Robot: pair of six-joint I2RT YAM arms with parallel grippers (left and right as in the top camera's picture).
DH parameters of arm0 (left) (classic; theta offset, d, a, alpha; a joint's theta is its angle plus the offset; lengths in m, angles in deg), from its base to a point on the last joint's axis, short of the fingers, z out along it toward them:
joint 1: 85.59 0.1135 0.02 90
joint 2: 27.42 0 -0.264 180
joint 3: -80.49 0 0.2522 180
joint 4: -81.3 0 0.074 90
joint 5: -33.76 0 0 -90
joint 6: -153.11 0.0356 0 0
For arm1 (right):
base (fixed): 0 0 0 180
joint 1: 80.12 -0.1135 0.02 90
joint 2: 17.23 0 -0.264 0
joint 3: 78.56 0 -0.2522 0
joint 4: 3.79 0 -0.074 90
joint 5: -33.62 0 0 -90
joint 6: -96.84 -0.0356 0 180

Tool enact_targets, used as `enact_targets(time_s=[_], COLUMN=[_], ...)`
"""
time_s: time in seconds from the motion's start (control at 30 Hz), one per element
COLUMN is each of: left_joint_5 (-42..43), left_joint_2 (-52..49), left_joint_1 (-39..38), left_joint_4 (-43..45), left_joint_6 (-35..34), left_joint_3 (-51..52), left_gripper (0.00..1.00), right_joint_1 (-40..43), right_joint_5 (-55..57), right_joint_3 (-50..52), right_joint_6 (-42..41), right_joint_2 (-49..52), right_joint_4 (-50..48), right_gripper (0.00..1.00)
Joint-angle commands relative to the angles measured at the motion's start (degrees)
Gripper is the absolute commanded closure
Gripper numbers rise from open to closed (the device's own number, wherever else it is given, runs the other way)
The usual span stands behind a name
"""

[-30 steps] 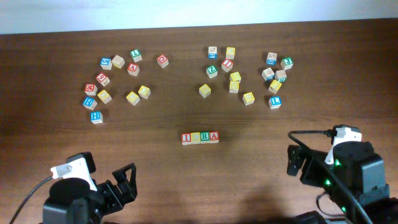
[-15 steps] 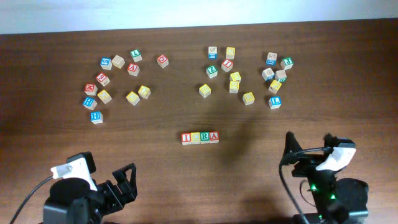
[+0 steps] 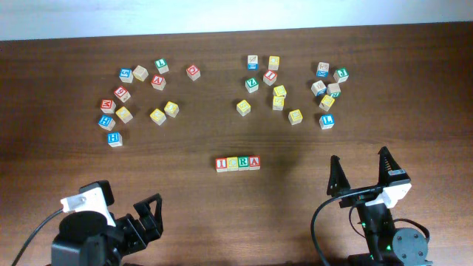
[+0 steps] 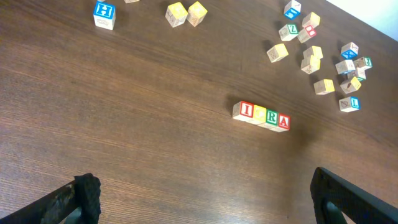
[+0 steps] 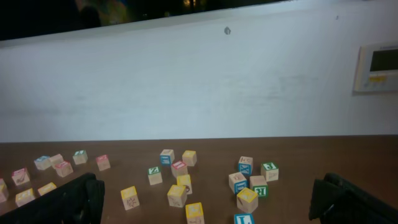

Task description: Spell out ICRA

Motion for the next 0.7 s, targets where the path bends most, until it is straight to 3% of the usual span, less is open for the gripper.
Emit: enact_targets(time_s=[0.0, 0.23, 0.67], left_joint_5=[-0.7, -0.7, -0.7], left_joint_2=[0.2, 0.2, 0.2], left_joint_1=[-0.2, -0.2, -0.2], left_joint_4=[0.1, 0.1, 0.1], left_joint_6=[-0.6, -0.6, -0.6], left_joint_3=[0.3, 0.3, 0.3], left_gripper=[0.01, 0.01, 0.01], right_joint_1=[-0.5, -0.5, -0.6], right_joint_5=[-1.2, -1.2, -1.0], right_joint_3=[0.7, 7.1, 11.4], right_joint_6=[1.1, 1.2, 1.7], right_joint_2=[-0.7, -0.7, -0.7], right_joint_4=[-0.5, -11.3, -16.8], right_gripper=[0.02, 0.02, 0.02])
